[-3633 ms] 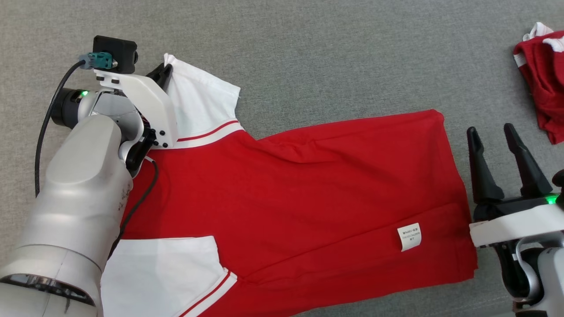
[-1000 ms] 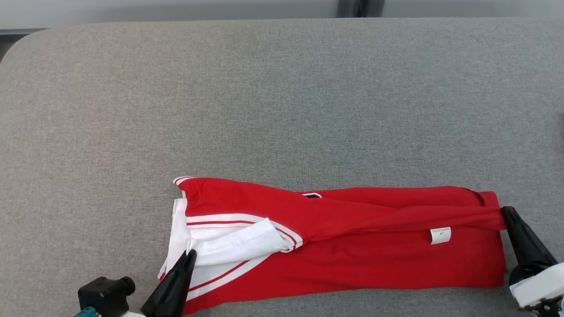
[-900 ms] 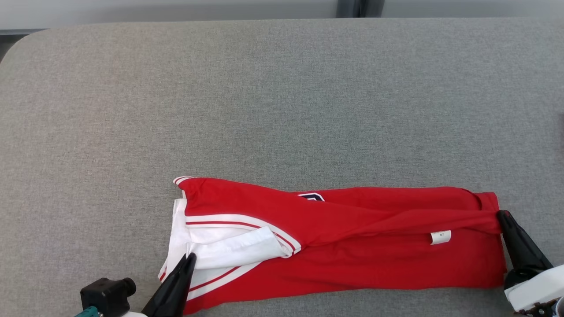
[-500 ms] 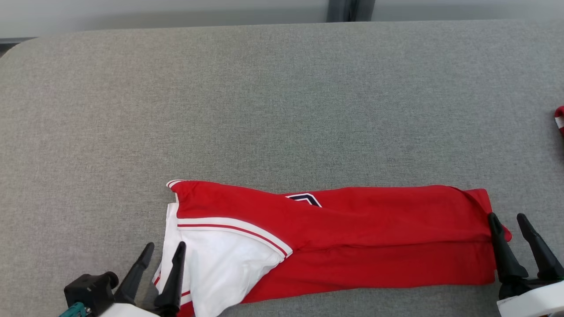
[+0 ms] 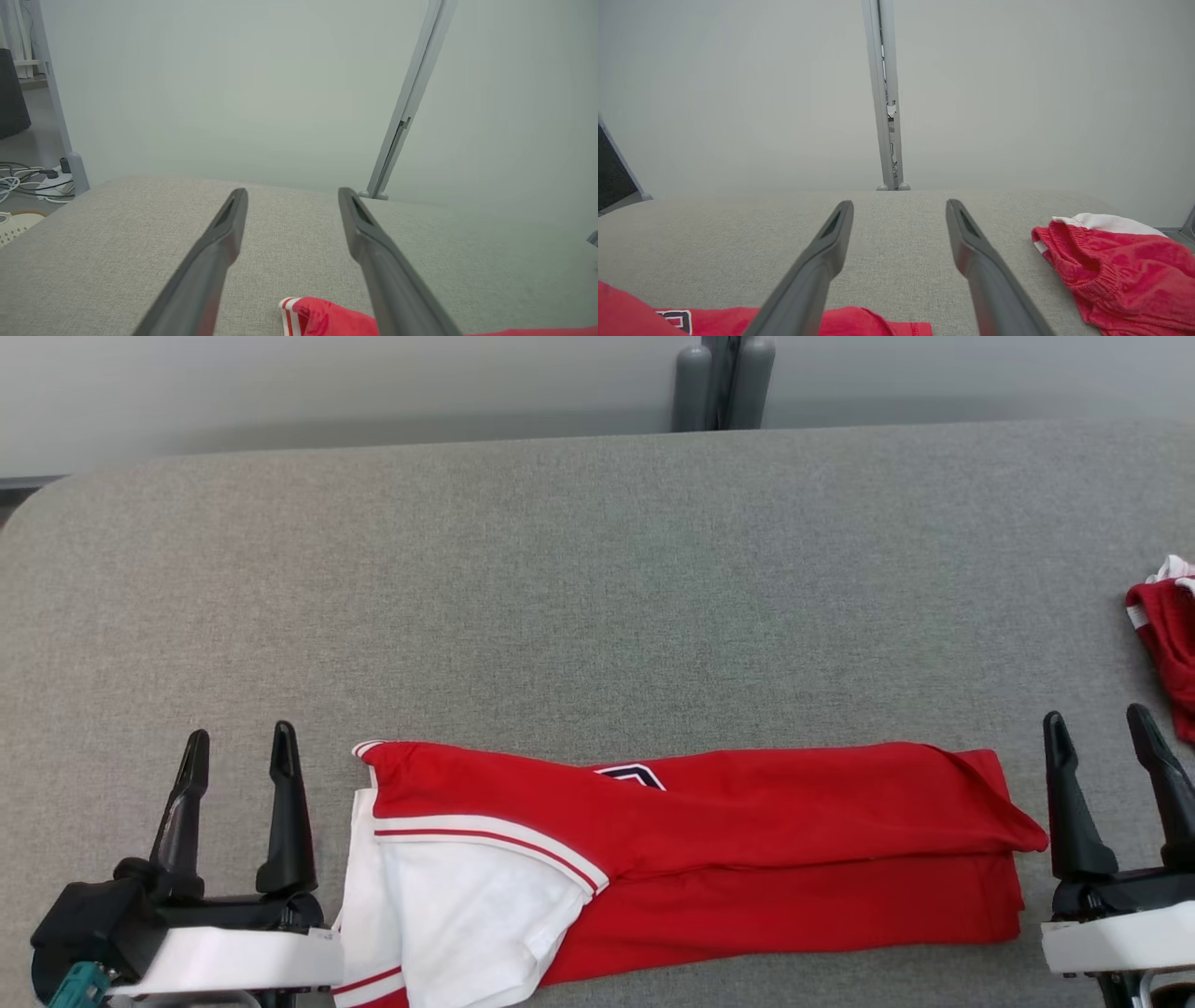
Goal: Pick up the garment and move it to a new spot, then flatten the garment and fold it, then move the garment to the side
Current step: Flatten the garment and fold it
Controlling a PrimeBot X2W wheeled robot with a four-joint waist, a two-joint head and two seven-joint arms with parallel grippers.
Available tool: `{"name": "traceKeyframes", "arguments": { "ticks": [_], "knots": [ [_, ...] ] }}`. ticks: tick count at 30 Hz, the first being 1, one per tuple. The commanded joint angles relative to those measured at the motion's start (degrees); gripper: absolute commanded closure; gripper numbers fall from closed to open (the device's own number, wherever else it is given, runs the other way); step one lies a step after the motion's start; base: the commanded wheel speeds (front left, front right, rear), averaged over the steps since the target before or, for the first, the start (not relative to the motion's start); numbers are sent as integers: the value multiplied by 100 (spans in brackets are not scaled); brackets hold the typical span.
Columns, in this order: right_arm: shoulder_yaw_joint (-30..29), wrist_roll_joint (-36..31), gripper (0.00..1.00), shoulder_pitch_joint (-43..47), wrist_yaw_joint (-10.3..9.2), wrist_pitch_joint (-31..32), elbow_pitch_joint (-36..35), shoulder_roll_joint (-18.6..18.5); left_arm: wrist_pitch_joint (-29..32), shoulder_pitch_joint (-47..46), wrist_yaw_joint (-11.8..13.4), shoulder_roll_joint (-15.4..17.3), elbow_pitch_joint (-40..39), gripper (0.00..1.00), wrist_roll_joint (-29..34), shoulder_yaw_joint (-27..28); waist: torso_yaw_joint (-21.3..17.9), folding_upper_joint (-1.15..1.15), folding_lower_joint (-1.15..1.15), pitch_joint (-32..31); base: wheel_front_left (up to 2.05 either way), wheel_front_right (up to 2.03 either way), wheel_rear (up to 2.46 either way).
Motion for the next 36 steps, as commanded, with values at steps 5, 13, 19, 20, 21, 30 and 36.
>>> {"name": "traceKeyframes", "arguments": {
  "ticks": [5,13,19,20,21,30,36],
  "knots": [
    [62,-406,0,95,1,161,13,129,-22,250,-200,-110,209,0,497,280,-14,0,0,-338,0,0,0],
    [179,-553,0,231,1,194,254,201,-21,460,-502,-192,488,0,801,600,-29,0,0,-591,0,0,0],
    [211,-560,0,199,1,181,326,217,-22,514,-657,-245,646,0,857,679,-24,0,0,-606,0,0,0],
    [206,-556,0,192,1,176,340,220,-22,505,-661,-259,663,0,872,687,-20,0,0,-606,0,0,0],
    [204,-549,0,183,1,170,352,223,-22,511,-692,-271,695,0,878,683,-15,0,0,-604,0,0,0],
    [62,-345,0,76,0,169,596,198,-22,367,-794,-358,812,0,943,712,31,0,0,-536,0,0,0],
    [-157,-94,0,41,1,89,1426,59,-22,231,-873,-453,876,0,998,660,131,0,0,-439,0,0,0]
  ]
}}
